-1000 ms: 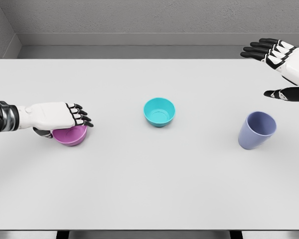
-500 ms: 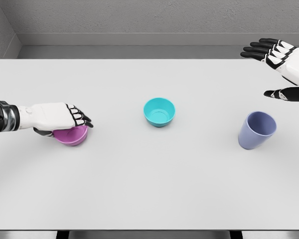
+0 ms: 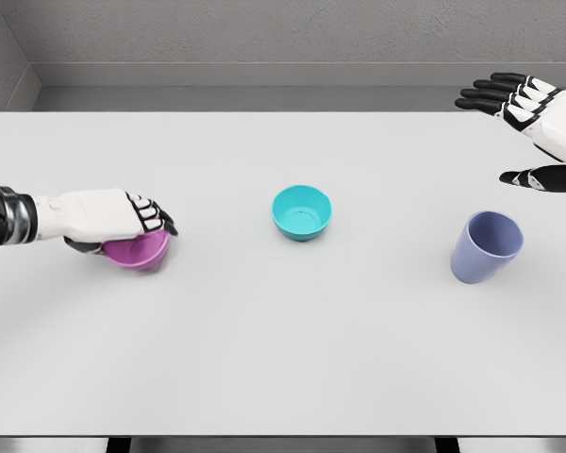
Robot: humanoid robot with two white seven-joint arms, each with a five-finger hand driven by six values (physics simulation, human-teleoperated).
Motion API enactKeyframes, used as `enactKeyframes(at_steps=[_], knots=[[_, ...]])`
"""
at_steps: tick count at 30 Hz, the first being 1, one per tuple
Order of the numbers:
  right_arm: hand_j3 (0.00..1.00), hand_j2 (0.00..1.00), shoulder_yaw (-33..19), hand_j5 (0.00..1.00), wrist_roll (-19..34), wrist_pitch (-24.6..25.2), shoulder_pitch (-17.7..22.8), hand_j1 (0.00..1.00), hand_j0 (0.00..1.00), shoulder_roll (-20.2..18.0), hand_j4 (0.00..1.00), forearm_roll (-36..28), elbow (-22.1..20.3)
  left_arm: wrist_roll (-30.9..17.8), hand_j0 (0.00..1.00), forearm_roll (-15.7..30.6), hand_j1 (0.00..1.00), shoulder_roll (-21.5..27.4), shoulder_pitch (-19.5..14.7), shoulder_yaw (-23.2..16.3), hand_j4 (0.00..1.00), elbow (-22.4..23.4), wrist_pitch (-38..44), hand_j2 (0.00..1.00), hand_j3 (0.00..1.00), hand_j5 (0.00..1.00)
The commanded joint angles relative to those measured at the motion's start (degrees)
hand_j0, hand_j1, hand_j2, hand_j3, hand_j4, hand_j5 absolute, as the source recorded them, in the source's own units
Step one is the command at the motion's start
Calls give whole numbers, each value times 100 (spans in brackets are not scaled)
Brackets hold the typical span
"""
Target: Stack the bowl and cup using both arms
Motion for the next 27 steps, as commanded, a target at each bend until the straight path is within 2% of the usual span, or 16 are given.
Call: enactKeyframes(at_steps=[1,3,5,7,9,12,19,25,27], knots=[[100,100,-2,100,-4,2,0,100,100,-7,100,-37,-1,18,52,145,52,-10,0,31,52,22,10,52,52,52],[100,100,-2,100,-4,2,0,100,100,-7,100,-37,-1,27,52,330,52,-80,0,39,52,31,10,52,52,52],[100,100,-2,100,-4,2,0,100,100,-7,100,-37,-1,27,46,339,46,-168,-9,39,46,31,10,46,46,46],[100,100,-2,100,-4,2,0,100,100,-7,100,-37,-1,27,46,576,46,-335,-18,57,46,101,10,46,46,46],[100,100,-2,100,-4,2,0,100,100,-7,100,-37,-1,18,46,682,46,-573,-18,241,46,294,10,46,46,46],[100,100,-2,100,-4,2,0,100,100,-7,100,-37,-1,-9,47,655,47,-845,-44,382,47,303,10,47,47,47],[100,100,-2,100,-4,-7,0,100,100,-7,100,-37,-37,-35,47,532,47,-1627,-554,356,47,549,10,47,47,47],[100,100,-90,100,-4,-7,-9,100,100,19,100,-37,-28,-44,48,312,48,-2330,-949,277,48,1270,10,48,48,48],[100,100,-90,100,-4,-7,-9,100,100,19,100,-37,-28,-44,48,225,48,-2533,-1037,277,48,1384,10,48,48,48]])
